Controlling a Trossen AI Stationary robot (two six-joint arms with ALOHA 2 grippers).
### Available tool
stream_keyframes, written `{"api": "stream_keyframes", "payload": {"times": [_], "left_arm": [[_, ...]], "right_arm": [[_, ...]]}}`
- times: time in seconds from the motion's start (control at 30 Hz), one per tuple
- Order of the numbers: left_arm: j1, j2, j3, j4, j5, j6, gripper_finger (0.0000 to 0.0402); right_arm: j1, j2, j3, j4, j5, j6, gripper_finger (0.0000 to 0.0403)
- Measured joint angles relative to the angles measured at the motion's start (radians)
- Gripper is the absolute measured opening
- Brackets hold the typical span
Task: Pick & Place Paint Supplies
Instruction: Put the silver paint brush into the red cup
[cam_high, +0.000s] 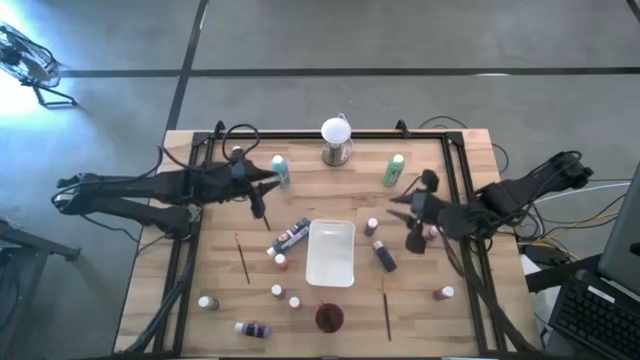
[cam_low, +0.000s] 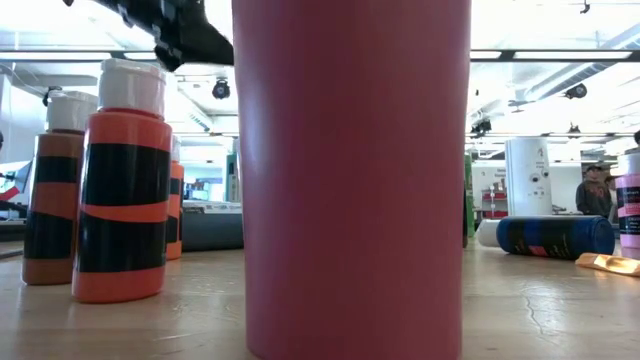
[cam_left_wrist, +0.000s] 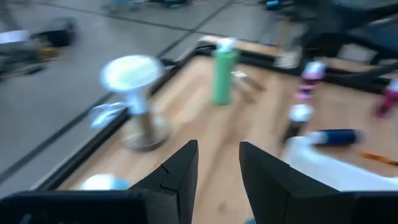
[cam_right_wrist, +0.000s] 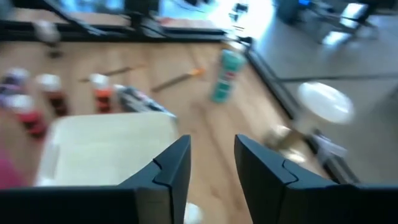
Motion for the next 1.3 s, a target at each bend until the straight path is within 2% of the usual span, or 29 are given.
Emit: {"api": "stream_keyframes", "payload": {"times": [0.17,0.33,0.57,0.8,1.1,1.3], "left_arm": [[0.0,0.0,-0.074,0.003,-0.167,-0.014,0.0123],[0.002,0.0,-0.171,0.059,-0.235,-0.039,0.0123],[0.002,0.0,-0.276,0.202,-0.239,-0.015,0.0124],[0.002,0.0,-0.298,0.257,-0.245,0.006,0.0124],[0.002,0.0,-0.297,0.289,-0.245,0.007,0.0124],[0.002,0.0,-0.297,0.292,-0.245,0.02,0.0124]], "right_arm": [[-0.023,-0.036,0.0,-0.089,0.064,0.075,0.0109],[-0.08,-0.059,0.0,-0.116,0.065,0.083,0.0116],[-0.196,-0.082,0.0,-0.135,0.065,0.055,0.0141],[-0.358,-0.073,-0.016,-0.165,0.057,0.058,0.0156],[-0.521,-0.098,-0.196,-0.062,0.014,0.08,0.0171],[-0.595,-0.138,-0.308,0.072,-0.095,0.05,0.0176]]}}
